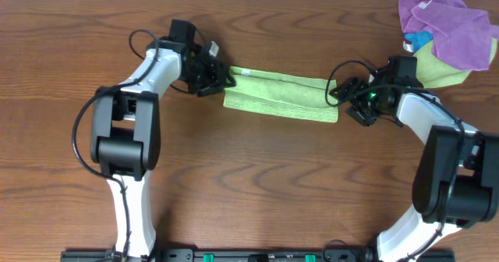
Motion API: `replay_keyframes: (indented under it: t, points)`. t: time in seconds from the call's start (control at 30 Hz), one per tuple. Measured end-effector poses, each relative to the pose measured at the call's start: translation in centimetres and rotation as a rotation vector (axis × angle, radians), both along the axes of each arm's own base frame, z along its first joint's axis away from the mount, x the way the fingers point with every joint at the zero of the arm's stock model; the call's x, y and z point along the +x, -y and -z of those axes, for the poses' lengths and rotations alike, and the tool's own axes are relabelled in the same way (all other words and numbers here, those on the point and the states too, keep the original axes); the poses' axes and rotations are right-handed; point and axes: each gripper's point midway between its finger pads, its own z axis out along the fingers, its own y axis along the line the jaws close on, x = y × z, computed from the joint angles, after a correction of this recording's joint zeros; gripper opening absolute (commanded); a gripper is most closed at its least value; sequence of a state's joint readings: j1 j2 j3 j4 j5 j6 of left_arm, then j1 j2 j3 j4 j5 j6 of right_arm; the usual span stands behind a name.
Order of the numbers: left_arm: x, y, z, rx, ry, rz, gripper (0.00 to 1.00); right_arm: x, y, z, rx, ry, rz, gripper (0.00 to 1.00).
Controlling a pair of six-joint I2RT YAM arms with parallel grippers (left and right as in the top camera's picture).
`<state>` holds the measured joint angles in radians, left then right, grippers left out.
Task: Fold the cloth
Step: 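Release the folded edge and lift both grippers away, then grasp the folded strip's left end with the left gripper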
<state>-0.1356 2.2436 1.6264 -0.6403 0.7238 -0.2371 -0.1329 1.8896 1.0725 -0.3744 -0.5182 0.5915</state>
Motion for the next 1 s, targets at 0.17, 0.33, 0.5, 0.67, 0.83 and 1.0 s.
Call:
replay_keyframes:
  t: [0.17, 0.33, 0.5, 0.67, 0.83, 1.0]
  points:
    - [0.8, -2.5, -2.1, -0.024, -0.037, -0.047, 0.51, -0.4, 0.6, -0.6, 0.019, -0.039, 0.006, 0.72]
    - [0.4, -3.2, -5.2, -0.025, -0.051, 0.002, 0.47, -1.7, 0.8, -1.9, -0.002, -0.077, -0.023, 0.73]
    - [-2.5, -1.8, -5.9, -0.025, -0.096, 0.123, 0.45, -3.6, 1.3, -4.3, -0.069, -0.077, -0.067, 0.68]
    - [-3.8, 0.5, -5.8, -0.016, -0.061, 0.244, 0.44, -5.5, 1.9, -5.9, -0.129, -0.087, -0.102, 0.68]
    - [-2.6, 3.5, -5.1, 0.058, 0.071, 0.328, 0.47, -6.6, 3.1, -7.3, -0.167, -0.062, -0.110, 0.68]
    - [-1.8, 4.7, -4.0, 0.188, 0.143, 0.357, 0.47, -8.2, 3.2, -6.6, -0.181, -0.066, -0.125, 0.71]
